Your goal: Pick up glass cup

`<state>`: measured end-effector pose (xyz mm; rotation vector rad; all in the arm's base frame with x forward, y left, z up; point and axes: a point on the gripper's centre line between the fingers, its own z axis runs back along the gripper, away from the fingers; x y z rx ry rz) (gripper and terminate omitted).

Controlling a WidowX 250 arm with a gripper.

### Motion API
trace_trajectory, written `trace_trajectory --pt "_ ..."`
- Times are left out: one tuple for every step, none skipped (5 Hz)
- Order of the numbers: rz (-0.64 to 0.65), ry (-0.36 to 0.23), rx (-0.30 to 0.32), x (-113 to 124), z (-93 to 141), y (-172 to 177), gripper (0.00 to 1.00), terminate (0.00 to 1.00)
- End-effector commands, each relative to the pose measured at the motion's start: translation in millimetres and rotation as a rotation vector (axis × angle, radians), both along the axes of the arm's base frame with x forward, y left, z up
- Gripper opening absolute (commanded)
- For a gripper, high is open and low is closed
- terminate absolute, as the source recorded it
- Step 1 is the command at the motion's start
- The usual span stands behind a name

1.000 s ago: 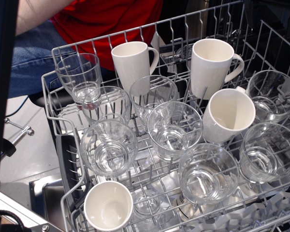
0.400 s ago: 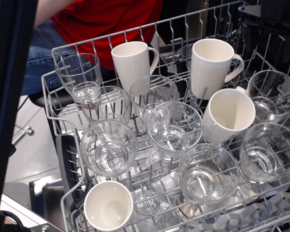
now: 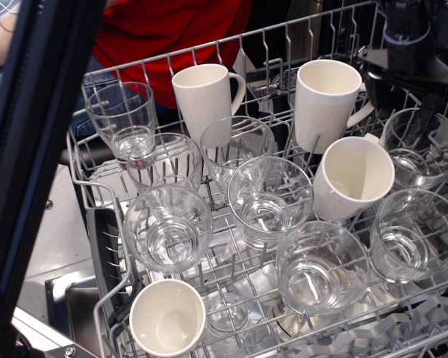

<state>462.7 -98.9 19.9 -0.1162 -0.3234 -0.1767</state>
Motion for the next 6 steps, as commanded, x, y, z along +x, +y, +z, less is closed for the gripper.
trace_trajectory --pt "0.013 -0.125 0.039 29.1 17.3 -7.5 1.00 0.00" --pt "0.024 -0.133 0.059 39.0 14.0 -14.8 1.00 0.00" --pt "0.033 -0.143 0.070 39.7 3.2 -19.0 1.00 0.00" --pt "0.036 -0.145 0.088 41.2 -6.9 -20.0 1.00 0.00" --pt "0.047 -0.160 0.101 41.1 -20.8 -17.9 1.00 0.00" --pt "0.050 -0.161 0.124 44.9 -27.7 -12.8 1.00 0.00"
